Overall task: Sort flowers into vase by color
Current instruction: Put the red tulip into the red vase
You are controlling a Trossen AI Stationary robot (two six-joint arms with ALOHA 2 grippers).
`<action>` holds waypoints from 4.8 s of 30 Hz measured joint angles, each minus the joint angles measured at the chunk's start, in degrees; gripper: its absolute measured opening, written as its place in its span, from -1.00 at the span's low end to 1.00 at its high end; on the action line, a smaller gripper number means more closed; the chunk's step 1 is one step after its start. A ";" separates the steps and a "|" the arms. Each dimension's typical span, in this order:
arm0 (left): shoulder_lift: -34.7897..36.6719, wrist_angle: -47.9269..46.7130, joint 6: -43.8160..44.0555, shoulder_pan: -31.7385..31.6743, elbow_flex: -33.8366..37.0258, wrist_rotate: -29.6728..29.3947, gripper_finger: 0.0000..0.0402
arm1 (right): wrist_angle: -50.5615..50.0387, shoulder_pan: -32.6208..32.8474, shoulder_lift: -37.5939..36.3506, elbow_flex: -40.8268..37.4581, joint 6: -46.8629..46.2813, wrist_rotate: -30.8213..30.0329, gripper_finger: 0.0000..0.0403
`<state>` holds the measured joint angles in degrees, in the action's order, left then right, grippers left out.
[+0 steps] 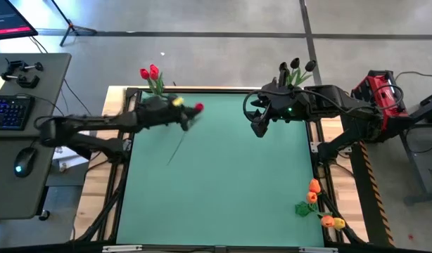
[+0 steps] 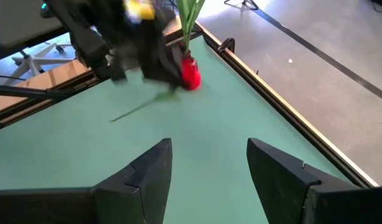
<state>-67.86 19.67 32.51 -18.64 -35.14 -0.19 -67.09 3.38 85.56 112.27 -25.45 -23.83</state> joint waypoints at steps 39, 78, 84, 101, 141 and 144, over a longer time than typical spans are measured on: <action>22.94 15.27 -40.33 -18.42 -0.07 -13.16 -0.83 | 0.04 0.00 0.00 0.02 3.02 -0.04 -0.02; 17.01 10.61 -34.17 -19.14 -0.11 -14.85 -0.88 | -2.16 0.00 0.00 0.00 4.73 0.02 -0.02; 17.18 9.58 -32.07 -19.16 -0.11 -15.65 -0.93 | -3.62 0.04 0.00 0.02 4.44 0.02 -0.02; 19.10 3.61 -29.57 -19.14 -0.11 -16.07 -0.92 | -3.48 0.00 -0.01 0.01 4.87 -0.01 -0.02; 34.80 -20.97 -28.67 -19.14 -0.09 -10.20 -0.30 | 1.81 -0.11 0.00 0.02 6.26 -0.55 -0.02; 34.99 -21.42 -29.08 -19.14 -0.88 -9.58 -0.29 | 1.86 -0.32 0.00 0.02 6.41 -0.51 -0.02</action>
<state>-32.87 -1.75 3.43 -37.78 -36.01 -9.77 -65.23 3.06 85.56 112.29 -19.04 -24.35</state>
